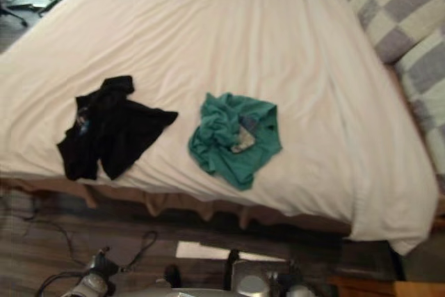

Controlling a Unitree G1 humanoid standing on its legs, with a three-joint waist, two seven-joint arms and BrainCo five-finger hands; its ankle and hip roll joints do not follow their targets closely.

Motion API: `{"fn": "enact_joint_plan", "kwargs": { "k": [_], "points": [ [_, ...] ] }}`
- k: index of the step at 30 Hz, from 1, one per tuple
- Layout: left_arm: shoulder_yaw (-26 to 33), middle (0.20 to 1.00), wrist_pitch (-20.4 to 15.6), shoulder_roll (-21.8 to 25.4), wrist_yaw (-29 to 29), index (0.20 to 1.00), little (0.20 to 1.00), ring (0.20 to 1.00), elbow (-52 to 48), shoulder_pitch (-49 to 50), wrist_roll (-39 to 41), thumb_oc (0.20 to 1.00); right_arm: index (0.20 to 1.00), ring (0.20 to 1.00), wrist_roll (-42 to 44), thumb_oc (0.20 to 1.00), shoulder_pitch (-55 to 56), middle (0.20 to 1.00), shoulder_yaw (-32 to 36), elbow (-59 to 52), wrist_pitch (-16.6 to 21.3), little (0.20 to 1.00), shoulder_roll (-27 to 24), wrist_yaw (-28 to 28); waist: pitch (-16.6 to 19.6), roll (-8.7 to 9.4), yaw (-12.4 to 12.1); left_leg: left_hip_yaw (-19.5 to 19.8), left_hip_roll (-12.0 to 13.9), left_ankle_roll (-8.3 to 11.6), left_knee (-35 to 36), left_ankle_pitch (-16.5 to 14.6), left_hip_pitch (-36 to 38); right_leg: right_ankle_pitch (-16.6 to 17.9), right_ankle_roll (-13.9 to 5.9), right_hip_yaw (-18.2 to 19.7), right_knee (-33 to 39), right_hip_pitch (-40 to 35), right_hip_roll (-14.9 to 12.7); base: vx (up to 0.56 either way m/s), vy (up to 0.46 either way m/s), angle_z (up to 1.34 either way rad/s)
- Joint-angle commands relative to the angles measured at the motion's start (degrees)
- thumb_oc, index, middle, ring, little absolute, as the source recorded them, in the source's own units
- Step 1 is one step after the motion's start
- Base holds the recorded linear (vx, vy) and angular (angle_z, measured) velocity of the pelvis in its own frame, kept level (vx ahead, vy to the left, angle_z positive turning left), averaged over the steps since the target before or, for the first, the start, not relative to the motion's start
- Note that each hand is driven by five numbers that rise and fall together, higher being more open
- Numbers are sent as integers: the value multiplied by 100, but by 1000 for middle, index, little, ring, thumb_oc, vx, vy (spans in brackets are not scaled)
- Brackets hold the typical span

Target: Tidy up the quilt and then pick up the clothes from the bed and put them into the laundry hamper.

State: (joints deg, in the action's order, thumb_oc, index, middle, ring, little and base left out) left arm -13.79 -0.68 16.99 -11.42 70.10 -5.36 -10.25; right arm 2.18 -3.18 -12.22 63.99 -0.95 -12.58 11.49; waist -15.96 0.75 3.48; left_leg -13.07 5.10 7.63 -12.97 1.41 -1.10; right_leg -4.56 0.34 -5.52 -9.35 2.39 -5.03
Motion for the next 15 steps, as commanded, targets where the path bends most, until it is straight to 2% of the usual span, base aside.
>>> {"fn": "enact_joint_plan", "kwargs": {
  "k": [1, 3, 4, 5, 6, 8, 10, 11, 12, 13, 14, 15],
  "points": [
    [-137, 1000, -115, 16, -116, 1000, 1000, 1000, -257, -316, -38, 1000, 1000, 1000, -231, 1000, -200, 1000, -102, -194, 54, 1000, -135, 14, -293, 88, 67, 57, 63, 213, -1647, -297, -944, -349, -441, 142, 362, -400, -280, -109, 256, -22],
    [-223, 1000, -138, -20, -106, 1000, 1000, 1000, -320, -339, -126, 1000, 1000, 1000, -288, 1000, -226, 1000, 12, -100, 13, 1000, -158, 37, -189, 40, 159, -299, 690, 140, -1384, -361, -834, -312, -602, -3, 601, -470, -504, -6, 259, -2],
    [-224, 1000, -138, -20, -106, 1000, 1000, 1000, -320, -340, -126, 1000, 1000, 1000, -288, 1000, -226, 1000, 12, -100, 13, 1000, -158, 37, -192, 40, 157, -301, 691, 141, -1384, -362, -830, -311, -602, -1, 602, -474, -503, 156, 703, 30],
    [-326, 1000, -166, -95, -96, 1000, 1000, 1000, -347, -309, -228, 1000, 1000, 1000, -362, 1000, -169, 1000, 89, -167, -7, 1000, -204, 7, 54, -57, 253, -247, 1192, 64, 45, -281, -190, -248, -897, 97, 655, -500, -856, 131, 589, 20],
    [-326, 1000, -166, -95, -97, 1000, 1000, 1000, -347, -309, -228, 1000, 1000, 1000, -362, 1000, -169, 1000, 89, -168, -7, 1000, -204, 7, 66, -54, 246, -261, 1185, 63, 81, -254, -185, -237, -895, 106, 661, -485, -858, 156, 813, -6],
    [-429, 1000, -176, -149, -137, 1000, 1000, 1000, -274, -359, -282, 1000, 1000, 1000, -494, 1000, -141, 1000, 70, -218, 6, 1000, -264, 7, 148, -64, 248, 404, 1425, 259, 772, -7, 62, -136, -1101, 223, 702, -435, -1135, 31, 571, -26],
    [-585, 1000, -197, -248, -99, 1000, 1000, 1000, -219, -434, -338, 1000, 1000, 1000, -641, 1000, -150, 1000, 29, -208, -19, 1000, -211, -38, 265, -94, 225, 1053, 1286, 298, 998, -307, 231, 23, -1298, 384, 753, -351, -1314, 43, 597, -63],
    [-666, 1000, -191, -276, -92, 1000, 1000, 1000, -174, -526, -425, 1000, 1000, 1000, -677, 1000, -98, 1000, 133, -169, 5, 1000, -176, -52, 310, -78, 310, 947, 1238, 342, 1029, -410, 223, 199, -1433, 261, 815, -421, -1514, 48, 581, -77],
    [-744, 1000, -186, -253, -54, 1000, 1000, 1000, -217, -574, -444, 1000, 1000, 1000, -652, 1000, -128, 1000, 152, -230, -28, 1000, -140, -57, 278, 1, 336, 830, 1059, 289, 1045, -550, 306, 509, -1491, 395, 785, -302, -1635, -8, 532, -30],
    [-740, 1000, -149, -220, -73, 1000, 1000, 1000, -229, -635, -445, 1000, 1000, 1000, -561, 1000, -209, 1000, 115, -288, -58, 1000, -32, -36, 234, 93, 339, 734, 922, 221, 1159, -593, 404, 879, -1480, 537, 660, -3, -1681, -97, 403, -18],
    [-705, 1000, -146, -174, -86, 1000, 1000, 1000, -253, -719, -371, 1000, 1000, 1000, -467, 1000, -273, 1000, 97, -296, -42, 1000, 48, -14, 169, 134, 314, 525, 884, 177, 1200, -574, 460, 1121, -1417, 491, 548, 253, -1672, -177, 368, -14],
    [-674, 1000, -156, -131, -75, 1000, 1000, 1000, -273, -738, -311, 1000, 1000, 1000, -458, 1000, -331, 1000, 11, -322, -27, 1000, 123, -17, 115, 73, 243, 328, 879, 112, 1238, -562, 513, 1071, -1339, 58, 418, 429, -1675, -187, 390, -70]
  ]
}}
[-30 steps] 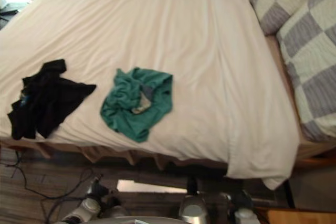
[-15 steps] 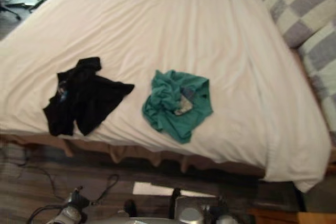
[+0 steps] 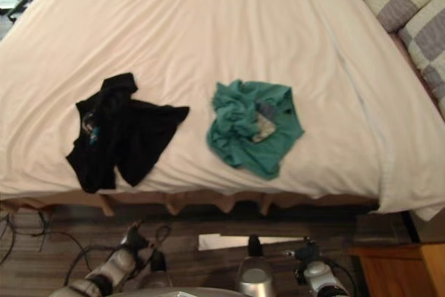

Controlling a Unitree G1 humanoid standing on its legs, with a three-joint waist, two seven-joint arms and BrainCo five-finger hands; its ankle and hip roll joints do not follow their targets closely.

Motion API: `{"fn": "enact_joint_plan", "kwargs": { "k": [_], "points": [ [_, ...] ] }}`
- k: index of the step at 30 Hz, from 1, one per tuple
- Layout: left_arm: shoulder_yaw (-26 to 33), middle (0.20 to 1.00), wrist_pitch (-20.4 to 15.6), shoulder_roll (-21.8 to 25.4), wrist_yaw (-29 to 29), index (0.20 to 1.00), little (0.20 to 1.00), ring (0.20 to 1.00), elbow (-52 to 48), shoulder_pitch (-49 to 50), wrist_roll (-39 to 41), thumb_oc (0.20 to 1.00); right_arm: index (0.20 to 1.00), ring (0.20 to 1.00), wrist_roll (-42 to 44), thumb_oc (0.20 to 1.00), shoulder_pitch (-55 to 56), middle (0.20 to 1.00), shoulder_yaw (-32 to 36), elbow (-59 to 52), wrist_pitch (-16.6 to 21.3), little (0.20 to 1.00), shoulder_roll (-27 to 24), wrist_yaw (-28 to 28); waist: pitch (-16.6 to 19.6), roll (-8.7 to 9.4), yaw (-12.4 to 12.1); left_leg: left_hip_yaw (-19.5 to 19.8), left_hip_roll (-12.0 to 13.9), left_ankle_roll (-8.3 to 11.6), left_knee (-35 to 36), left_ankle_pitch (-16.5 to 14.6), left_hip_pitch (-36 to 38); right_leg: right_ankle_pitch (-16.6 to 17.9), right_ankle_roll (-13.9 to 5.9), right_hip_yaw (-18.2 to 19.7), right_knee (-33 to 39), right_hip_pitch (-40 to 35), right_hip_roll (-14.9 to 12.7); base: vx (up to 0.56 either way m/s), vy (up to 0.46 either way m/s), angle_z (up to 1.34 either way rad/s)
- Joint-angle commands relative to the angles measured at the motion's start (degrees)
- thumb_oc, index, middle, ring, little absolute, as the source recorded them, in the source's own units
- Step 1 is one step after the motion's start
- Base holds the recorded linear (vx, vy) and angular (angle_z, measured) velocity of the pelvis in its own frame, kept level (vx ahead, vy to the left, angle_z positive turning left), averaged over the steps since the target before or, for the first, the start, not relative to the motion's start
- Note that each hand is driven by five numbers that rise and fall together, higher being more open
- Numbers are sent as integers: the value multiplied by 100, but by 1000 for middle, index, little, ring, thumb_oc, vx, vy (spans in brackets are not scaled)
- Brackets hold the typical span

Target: Tidy up the quilt and then pick up the clothes from the bed and put them into the laundry hamper.

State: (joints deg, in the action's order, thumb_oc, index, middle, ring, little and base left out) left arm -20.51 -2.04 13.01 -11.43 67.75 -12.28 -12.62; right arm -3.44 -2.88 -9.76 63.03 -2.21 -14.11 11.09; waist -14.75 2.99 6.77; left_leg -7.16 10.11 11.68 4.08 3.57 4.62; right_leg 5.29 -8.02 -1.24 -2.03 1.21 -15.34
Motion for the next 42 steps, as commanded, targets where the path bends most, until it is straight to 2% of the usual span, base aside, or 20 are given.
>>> {"fn": "enact_joint_plan", "kwargs": {
  "k": [1, 2, 3, 6, 8, 12, 17, 20, 21, 22, 23, 25, 26, 28, 30, 32, 33, 36, 38, 42],
  "points": [
    [19, 1000, -20, 292, -69, 1000, 1000, 1000, -96, -25, -30, 1000, 1000, 1000, 75, 1000, -385, 1000, -359, -261, 112, 1000, 309, 1, 2, -224, -134, -389, 327, -372, -396, -744, -49, -75, -401, -837, -471, 581, -658, -134, 431, -89],
    [3, 1000, -23, 283, -51, 1000, 1000, 1000, -136, -16, 9, 1000, 1000, 1000, 48, 1000, -389, 1000, -452, -311, 139, 1000, 339, -38, -22, -264, -143, -470, 264, -425, -281, -721, 27, -271, -351, -1044, -719, 577, -522, -73, 446, -111],
    [-1, 1000, -12, 271, -20, 1000, 1000, 1000, -165, -8, 41, 1000, 1000, 1000, 15, 1000, -372, 1000, -550, -469, 185, 1000, 362, -91, -38, -268, -108, -486, 180, -489, -204, -660, 34, -461, -308, -997, -964, 629, -218, -40, 392, -77],
    [-8, 1000, 31, 255, 40, 1000, 1000, 1000, -77, 28, -31, 1000, 1000, 1000, 217, 1000, -239, 1000, -655, -621, 240, 1000, 381, -163, -60, -266, -34, -335, -97, -635, -76, -579, 23, -991, -148, -353, -1231, 575, 706, -23, 277, -10],
    [61, 1000, 59, 256, 65, 1000, 1000, 1000, 37, 105, -45, 1000, 1000, 1000, 389, 1000, -185, 1000, -624, -583, 227, 1000, 398, -193, -8, -221, -63, -315, -283, -693, -27, -610, 40, -1092, -19, -230, -1013, 346, 892, 0, 123, 26],
    [434, 1000, 104, 260, -21, 1000, 1000, 1000, 256, 353, 55, 1000, 1000, 1000, 561, 1000, -222, 1000, -346, -192, 174, 1000, 326, -122, 157, -184, -176, -393, -387, -709, -92, -646, -6, -873, -75, -270, -6, -105, 693, 10, -13, 22],
    [987, 1000, 153, 396, -120, 1000, 1000, 1000, 437, 762, 378, 1000, 1000, 1000, 932, 1000, -114, 1000, 353, 85, 131, 1000, 46, 91, 259, -210, -216, -465, -398, -684, -28, -617, 110, -766, -122, -273, 287, -332, 612, 35, -24, -11],
    [1853, 1000, 210, 871, -258, 1000, 1000, 1000, 735, 1158, 830, 1000, 1000, 1000, 1472, 1000, 182, 1000, 1182, 168, 171, 1000, -327, 229, 302, -236, -186, -452, -382, -636, 28, -602, 214, -729, -180, -352, 411, -504, 542, 47, -35, -2],
    [1854, 1000, 211, 872, -257, 1000, 1000, 1000, 732, 1163, 830, 1000, 1000, 1000, 1473, 1000, 187, 1000, 1181, 164, 170, 1000, -327, 229, 299, -234, -182, -449, -383, -636, 28, -603, 219, -730, -181, -357, 413, -512, 542, 49, -31, 1],
    [2548, 1000, 207, 1387, -351, 1000, 1000, 1000, 751, 1504, 1067, 1000, 1000, 1000, 1610, 1000, 547, 1000, 1795, -159, 235, 1000, -713, 383, 307, -264, -156, -443, -373, -605, 59, -599, 265, -737, -222, -397, 435, -561, 516, 35, -19, 1],
    [2549, 1000, 209, 1388, -350, 1000, 1000, 1000, 745, 1514, 1066, 1000, 1000, 1000, 1607, 1000, 558, 1000, 1795, -170, 230, 1000, -710, 384, 309, -262, -152, -440, -374, -605, 59, -601, 269, -738, -223, -401, 437, -568, 515, 50, -23, -1],
    [3129, 1000, 104, 1900, -482, 1000, 1000, 1000, 529, 1720, 1230, 1000, 1000, 1000, 1526, 1000, 972, 1000, 2389, -840, 359, 1000, -1108, 635, 329, -297, -113, -450, -366, -580, 76, -605, 314, -745, -260, -450, 439, -599, 497, 38, 0, 1],
    [3129, 1000, 108, 1900, -482, 1000, 1000, 1000, 521, 1728, 1229, 1000, 1000, 1000, 1521, 1000, 986, 1000, 2394, -858, 350, 1000, -1102, 637, 331, -297, -113, -448, -366, -580, 76, -606, 317, -746, -260, -451, 439, -602, 497, 0, 0, 0],
    [3374, 1000, -31, 2368, -668, 1000, 1000, 1000, 228, 1666, 1232, 1000, 1000, 1000, 1244, 1000, 1200, 1000, 2650, -1304, 480, 1000, -1423, 825, 326, -316, -90, -439, -358, -568, 82, -613, 346, -755, -281, -462, 429, -611, 492, 8, 0, 2],
    [3355, 1000, -145, 2822, -811, 1000, 1000, 1000, -423, 1613, 803, 1000, 1000, 1000, 499, 1000, 1384, 1000, 2773, -1852, 452, 1000, -1795, 991, 321, -333, -76, -437, -346, -560, 80, -636, 369, -784, -314, -473, 397, -622, 480, 22, 4, 6],
    [3444, 1000, -312, 3242, -1020, 1000, 1000, 1000, -1560, 1669, 436, 1000, 1000, 1000, -254, 1000, 1466, 1000, 2909, -2480, 469, 1000, -2213, 1158, 325, -360, -79, -429, -337, -560, 85, -647, 378, -795, -335, -475, 372, -613, 469, 12, 6, 4],
    [3473, 1000, -492, 3556, -1111, 1000, 1000, 1000, -2595, 1610, 220, 1000, 1000, 1000, -697, 1000, 1406, 1000, 2939, -2758, 486, 1000, -2529, 1267, 331, -375, -87, -415, -326, -561, 85, -649, 374, -803, -344, -476, 353, -594, 467, -12, 0, 4],
    [3419, 1000, -670, 3891, -1090, 1000, 1000, 1000, -3480, 1478, 23, 1000, 1000, 1000, -1152, 1000, 1304, 1000, 2840, -3085, 515, 1000, -2882, 1300, 336, -375, -88, -391, -317, -568, 88, -652, 377, -809, -348, -474, 329, -582, 461, -5, -3, 2],
    [3207, 1000, -802, 4012, -1021, 1000, 1000, 1000, -4047, 1200, -62, 1000, 1000, 1000, -1446, 1000, 1129, 1000, 2683, -3331, 546, 1000, -3088, 1289, 347, -371, -81, -388, -318, -569, 92, -626, 350, -784, -342, -462, 327, -544, 458, 0, 0, 0],
    [2050, 1000, -833, 3884, -738, 1000, 1000, 1000, -4760, 120, -281, 1000, 1000, 1000, -1953, 1000, 550, 1000, 1996, -3758, 527, 1000, -3408, 1158, 288, -349, 20, -442, -319, -584, 92, -666, 363, -796, -333, -404, 308, -496, 458, -9, 0, -1]
  ]
}}
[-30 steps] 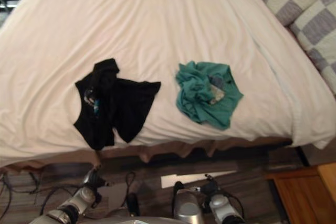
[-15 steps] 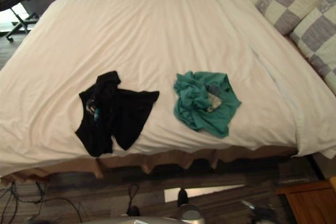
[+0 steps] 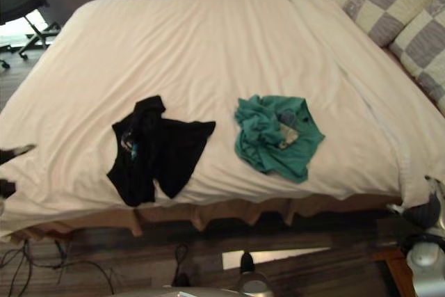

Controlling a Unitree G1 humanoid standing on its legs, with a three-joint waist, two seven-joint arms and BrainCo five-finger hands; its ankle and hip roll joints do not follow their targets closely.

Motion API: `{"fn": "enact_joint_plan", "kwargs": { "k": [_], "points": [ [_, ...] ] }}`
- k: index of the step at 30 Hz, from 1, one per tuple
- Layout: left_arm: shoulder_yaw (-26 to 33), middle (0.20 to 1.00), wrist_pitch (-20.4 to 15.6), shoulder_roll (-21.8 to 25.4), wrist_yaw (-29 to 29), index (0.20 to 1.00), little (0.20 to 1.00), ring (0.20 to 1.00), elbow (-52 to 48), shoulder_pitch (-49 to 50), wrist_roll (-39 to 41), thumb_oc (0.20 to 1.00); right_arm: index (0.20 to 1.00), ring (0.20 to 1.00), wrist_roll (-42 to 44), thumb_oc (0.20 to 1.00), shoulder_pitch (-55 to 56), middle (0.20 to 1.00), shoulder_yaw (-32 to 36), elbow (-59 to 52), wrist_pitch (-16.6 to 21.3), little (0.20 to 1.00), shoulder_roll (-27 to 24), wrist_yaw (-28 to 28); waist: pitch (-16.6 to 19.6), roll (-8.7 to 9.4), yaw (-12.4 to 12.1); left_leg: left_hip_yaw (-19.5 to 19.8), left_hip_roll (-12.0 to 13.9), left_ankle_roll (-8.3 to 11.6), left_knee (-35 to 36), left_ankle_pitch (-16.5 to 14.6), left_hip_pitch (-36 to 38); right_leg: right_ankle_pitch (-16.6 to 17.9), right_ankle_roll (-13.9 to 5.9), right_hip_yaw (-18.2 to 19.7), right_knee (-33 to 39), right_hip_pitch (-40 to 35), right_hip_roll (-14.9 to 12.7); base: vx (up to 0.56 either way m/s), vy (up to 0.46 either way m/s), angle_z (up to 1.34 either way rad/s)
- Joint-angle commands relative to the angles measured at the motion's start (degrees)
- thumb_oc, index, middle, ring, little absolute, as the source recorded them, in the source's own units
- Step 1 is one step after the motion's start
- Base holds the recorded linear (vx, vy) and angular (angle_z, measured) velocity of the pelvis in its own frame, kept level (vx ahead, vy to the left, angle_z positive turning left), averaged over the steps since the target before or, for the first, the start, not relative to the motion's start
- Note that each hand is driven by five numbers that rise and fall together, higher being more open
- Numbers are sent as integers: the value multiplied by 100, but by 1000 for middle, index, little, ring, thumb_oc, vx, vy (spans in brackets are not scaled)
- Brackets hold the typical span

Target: Tidy up the quilt and then pick up the clothes from the bed and put them into the laundry hamper.

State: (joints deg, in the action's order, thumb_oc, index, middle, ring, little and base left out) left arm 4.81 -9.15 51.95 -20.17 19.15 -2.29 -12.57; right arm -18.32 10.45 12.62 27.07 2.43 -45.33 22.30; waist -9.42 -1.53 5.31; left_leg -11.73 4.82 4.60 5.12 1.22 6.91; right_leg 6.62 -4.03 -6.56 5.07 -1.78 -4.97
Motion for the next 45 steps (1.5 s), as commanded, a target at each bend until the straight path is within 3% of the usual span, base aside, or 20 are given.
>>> {"fn": "enact_joint_plan", "kwargs": {
  "k": [1, 4, 5, 8, 12, 16, 20, 21, 22, 27, 31, 38, 44, 45],
  "points": [
    [-1021, 1000, -32, -120, 296, 1000, 1000, 1000, -35, -1330, -532, 1000, 1000, 1000, -567, 1000, -1091, 1000, -493, -243, -14, 1000, -293, 2, -305, 108, 203, -30, 208, 107, -12, -402, 85, -877, -721, 190, -409, -101, -568, -35, 1, -1],
    [-1589, 1000, 90, -355, 420, 1000, 1000, 1000, 151, -1877, -752, 1000, 1000, 1000, -608, 1000, -1444, 1000, -778, -365, -53, 1000, -253, -36, -402, 114, 244, -119, 207, 82, -12, -404, 41, -841, -729, 280, -453, 70, -560, -87, 10, -16],
    [-2056, 1000, 252, -651, 477, 1000, 1000, 1000, 448, -2382, -922, 1000, 1000, 1000, -615, 1000, -1857, 1000, -1141, -396, -85, 1000, -157, -50, -529, 122, 304, -204, 203, 63, -17, -386, -40, -788, -742, 380, -490, 269, -542, -165, 24, -40],
    [-2411, 1000, 503, -1133, 476, 1000, 1000, 1000, 1197, -2932, -960, 1000, 1000, 1000, -571, 1000, -2302, 1000, -1478, -403, -124, 1000, -36, -23, -705, 142, 310, -298, 208, 46, -43, -316, -243, -722, -755, 497, -568, 582, -523, -150, 11, -42],
    [-2527, 1000, 921, -1674, 523, 1000, 1000, 1000, 2667, -3429, -1099, 1000, 1000, 1000, -622, 1000, -2380, 1000, -1626, -551, -205, 1000, 69, -89, -892, 188, 326, -301, 221, 54, -114, -235, -484, -702, -727, 519, -652, 828, -525, -76, -18, -12],
    [-2464, 1000, 1199, -1946, 701, 1000, 1000, 1000, 3432, -3394, -1255, 1000, 1000, 1000, -619, 1000, -2470, 1000, -1611, -466, -298, 1000, -53, -99, -1072, 184, 220, -180, 219, 70, -210, -166, -729, -706, -710, 441, -734, 987, -554, -45, -37, 1],
    [-2350, 1000, 1248, -2040, 756, 1000, 1000, 1000, 3638, -3050, -1197, 1000, 1000, 1000, -594, 1000, -2746, 1000, -1672, -250, -350, 1000, -238, -103, -1138, 186, 104, -134, 229, 85, -262, -140, -847, -710, -699, 397, -777, 1049, -573, -17, -46, 14],
    [-2315, 928, 1237, -2071, 759, 928, 928, 928, 3638, -2899, -1162, 928, 1000, 1000, -553, 1000, -2901, 1000, -1714, -147, -364, 1000, -318, -93, -1165, 175, 57, -119, 233, 92, -276, -131, -883, -709, -696, 391, -789, 1076, -582, -38, -51, 5],
    [-2297, 200, 1189, -2112, 762, 200, 200, 200, 3567, -2585, -1046, 200, 1000, 1000, -473, 1000, -3371, 1000, -1906, 143, -386, 1000, -550, -81, -1244, 133, -71, -66, 223, 101, -320, -102, -994, -699, -685, 381, -839, 1171, -591, -33, -34, 2],
    [-2264, 200, 1006, -2098, 734, 200, 200, 200, 3382, -1947, -708, 200, 1000, 1000, -329, 1000, -4611, 1000, -2586, 792, -414, 1000, -1054, -69, -1384, 1, -284, 7, 201, 141, -365, 10, -1276, -673, -684, 325, -932, 1416, -618, -38, -38, 10],
    [-2172, 200, 649, -2031, 756, 200, 200, 200, 2558, -1024, -226, 200, 1000, 1000, -213, 1000, -6032, 1000, -3417, 1547, -401, 1000, -1523, -175, -1466, -200, -551, 51, 195, 214, -193, 237, -1535, -623, -670, 171, -898, 1642, -628, -7, -37, 14],
    [-2060, 200, 337, -2150, 868, 200, 200, 200, 1550, -219, 241, 200, 1000, 1000, -246, 1000, -6770, 1000, -4222, 2230, -288, 1000, -1271, -430, -1510, -415, -752, 178, 197, 251, -73, 363, -1736, -649, -644, -24, -953, 1789, -642, -14, -36, 16],
    [-2101, 200, 103, -2288, 1121, 200, 200, 200, 736, 113, 824, 200, 1000, 1000, -1, 1000, -6282, 1000, -4303, 2735, -199, 1000, -608, -930, -1468, -447, -867, 334, 135, 205, -96, 299, -1651, -700, -651, -194, -956, 1569, -689, 7, 5, 26],
    [-2121, 200, 84, -2319, 1186, 200, 200, 200, 646, 88, 913, 200, 576, 576, 79, 576, -6089, 576, -4236, 2772, -217, 576, -468, -1003, -1437, -426, -875, 351, 122, 190, -119, 261, -1620, -710, -654, -228, -941, 1491, -707, 46, 30, 33]
  ]
}}
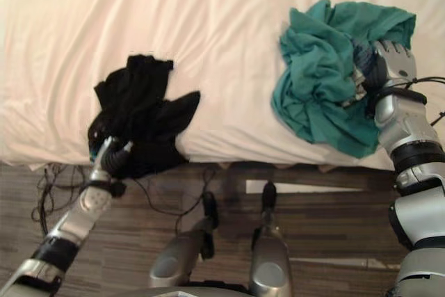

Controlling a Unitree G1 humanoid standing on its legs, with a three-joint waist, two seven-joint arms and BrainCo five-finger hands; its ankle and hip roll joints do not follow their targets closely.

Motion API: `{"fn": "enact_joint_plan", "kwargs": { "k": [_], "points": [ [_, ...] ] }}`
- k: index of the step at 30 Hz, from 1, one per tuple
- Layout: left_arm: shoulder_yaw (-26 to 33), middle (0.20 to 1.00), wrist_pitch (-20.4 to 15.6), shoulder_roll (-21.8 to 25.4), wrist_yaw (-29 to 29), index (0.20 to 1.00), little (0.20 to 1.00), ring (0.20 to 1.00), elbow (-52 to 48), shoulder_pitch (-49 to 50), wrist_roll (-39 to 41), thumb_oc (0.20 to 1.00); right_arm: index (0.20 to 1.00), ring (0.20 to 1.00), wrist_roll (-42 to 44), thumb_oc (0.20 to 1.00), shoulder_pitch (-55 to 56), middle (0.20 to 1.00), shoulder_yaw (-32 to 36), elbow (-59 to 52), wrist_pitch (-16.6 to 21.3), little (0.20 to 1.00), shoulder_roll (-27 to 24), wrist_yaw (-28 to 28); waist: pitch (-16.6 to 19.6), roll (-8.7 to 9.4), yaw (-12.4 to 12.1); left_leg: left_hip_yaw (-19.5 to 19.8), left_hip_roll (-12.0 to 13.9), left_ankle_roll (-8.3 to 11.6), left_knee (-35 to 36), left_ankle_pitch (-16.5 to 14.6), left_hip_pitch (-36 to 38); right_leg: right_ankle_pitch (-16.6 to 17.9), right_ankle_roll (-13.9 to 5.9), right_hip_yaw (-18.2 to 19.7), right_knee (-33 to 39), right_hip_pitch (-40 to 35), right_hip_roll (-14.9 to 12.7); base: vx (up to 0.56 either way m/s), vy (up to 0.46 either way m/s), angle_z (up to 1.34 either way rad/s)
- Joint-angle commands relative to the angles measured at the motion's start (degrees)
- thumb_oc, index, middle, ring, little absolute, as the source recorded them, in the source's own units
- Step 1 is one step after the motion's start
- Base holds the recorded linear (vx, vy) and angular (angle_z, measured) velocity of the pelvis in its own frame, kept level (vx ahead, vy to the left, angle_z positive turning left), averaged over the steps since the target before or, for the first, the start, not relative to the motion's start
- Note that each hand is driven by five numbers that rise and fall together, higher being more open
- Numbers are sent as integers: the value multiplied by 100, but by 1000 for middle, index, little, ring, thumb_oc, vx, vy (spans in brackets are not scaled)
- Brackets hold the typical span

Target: Tidy up the quilt and then pick up the clothes from the bed and put them into the laundry hamper.

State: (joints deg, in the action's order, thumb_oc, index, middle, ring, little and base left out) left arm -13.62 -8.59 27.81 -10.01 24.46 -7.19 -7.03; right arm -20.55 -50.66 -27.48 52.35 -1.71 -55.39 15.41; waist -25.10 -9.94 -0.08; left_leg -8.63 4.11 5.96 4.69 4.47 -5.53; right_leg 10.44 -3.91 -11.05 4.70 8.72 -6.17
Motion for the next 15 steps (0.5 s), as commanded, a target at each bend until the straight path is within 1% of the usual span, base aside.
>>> {"fn": "enact_joint_plan", "kwargs": {
  "k": [1, 2, 4, 5, 6, 7, 8, 9, 10, 12, 13, 14, 15],
  "points": [
    [-353, 200, 54, 13, 270, 200, 200, 200, 61, 514, 425, 200, 200, 200, 556, 200, 674, 200, 129, 230, 177, 200, 952, -427, 190, 488, -332, 93, 152, 17, -134, -177, -257, -1118, -681, 149, -871, 232, -622, 39, 20, 29],
    [-358, 200, 55, 19, 270, 200, 200, 200, 61, 512, 426, 200, 200, 200, 554, 200, 685, 200, 140, 223, 174, 200, 952, -428, 203, 492, -339, 94, 152, 15, -135, -166, -276, -1099, -679, 149, -856, 243, -621, 53, 41, 28],
    [-351, 200, 98, -79, 363, 200, 200, 200, 30, 447, 407, 200, 200, 200, 916, 200, 1473, 200, 627, -5, 192, 200, 1390, -469, 298, 584, -290, 129, 126, -31, -166, -307, -129, -1123, -690, 103, -825, 56, -643, 64, 75, 32],
    [-243, 200, 193, -152, 468, 200, 200, 200, 139, 420, 398, 200, 200, 200, 1338, 200, 2433, 200, 1224, -465, 237, 200, 1873, -475, 442, 731, -210, 117, 104, -87, -190, -428, 12, -1104, -709, 97, -769, -110, -643, 100, 119, 26],
    [-182, 200, 237, -203, 501, 200, 200, 200, 229, 425, 372, 200, 200, 200, 1533, 200, 2851, 200, 1465, -697, 261, 200, 2112, -509, 492, 810, -147, 100, 93, -117, -184, -492, 142, -1114, -724, 96, -766, -215, -637, 75, 96, 8],
    [-189, 200, 236, -198, 501, 200, 200, 200, 229, 424, 372, 200, 200, 200, 1530, 200, 2865, 200, 1477, -711, 254, 200, 2115, -510, 508, 814, -157, 98, 90, -119, -182, -478, 123, -1094, -722, 99, -750, -201, -638, 69, 72, 2],
    [-116, 200, 292, -250, 529, 200, 200, 200, 305, 451, 320, 200, 200, 200, 1693, 200, 3415, 200, 1741, -1126, 306, 200, 2395, -566, 572, 916, -55, 81, 82, -150, -176, -541, 241, -1103, -747, 110, -759, -303, -627, 98, 107, -9],
    [-8, 200, 371, -328, 588, 200, 200, 200, 361, 591, 275, 200, 200, 200, 1887, 200, 4233, 200, 1972, -1657, 378, 200, 2847, -769, 742, 1049, 70, 25, 50, -218, -127, -602, 427, -1069, -783, 170, -759, -380, -623, 173, 196, 7],
    [132, 200, 428, -451, 665, 200, 200, 200, 461, 785, 359, 200, 200, 200, 2122, 200, 5097, 200, 2198, -2010, 424, 200, 3206, -1037, 902, 1133, 214, -61, 28, -269, -14, -647, 665, -1058, -839, 270, -846, -454, -625, 144, 198, -12],
    [255, 200, 462, -542, 728, 200, 200, 200, 511, 938, 508, 200, 200, 200, 2544, 200, 5650, 200, 2351, -2006, 439, 200, 3529, -1302, 980, 1166, 333, -96, 10, -297, 28, -677, 800, -1066, -875, 372, -1021, -468, -618, 50, 129, -30],
    [311, 200, 476, -583, 772, 200, 200, 200, 504, 1017, 584, 200, 200, 200, 2713, 200, 5896, 200, 2406, -1970, 429, 200, 3689, -1423, 994, 1171, 398, -86, -6, -314, 31, -680, 840, -1070, -896, 485, -1178, -451, -577, 8, 78, -52],
    [373, 200, 473, -632, 810, 200, 200, 200, 532, 1071, 671, 200, 200, 200, 2827, 200, 6084, 200, 2405, -1885, 416, 200, 3787, -1529, 1026, 1154, 453, -43, -9, -317, 31, -687, 855, -1126, -889, 677, -1278, -446, -476, 19, 54, -32],
    [407, 200, 478, -657, 819, 200, 200, 200, 544, 1124, 750, 200, 200, 200, 2874, 200, 6215, 200, 2382, -1851, 408, 200, 3869, -1597, 1065, 1135, 508, 18, -22, -331, 31, -689, 879, -1205, -848, 955, -1367, -423, -313, 27, 38, 0]
  ]
}}
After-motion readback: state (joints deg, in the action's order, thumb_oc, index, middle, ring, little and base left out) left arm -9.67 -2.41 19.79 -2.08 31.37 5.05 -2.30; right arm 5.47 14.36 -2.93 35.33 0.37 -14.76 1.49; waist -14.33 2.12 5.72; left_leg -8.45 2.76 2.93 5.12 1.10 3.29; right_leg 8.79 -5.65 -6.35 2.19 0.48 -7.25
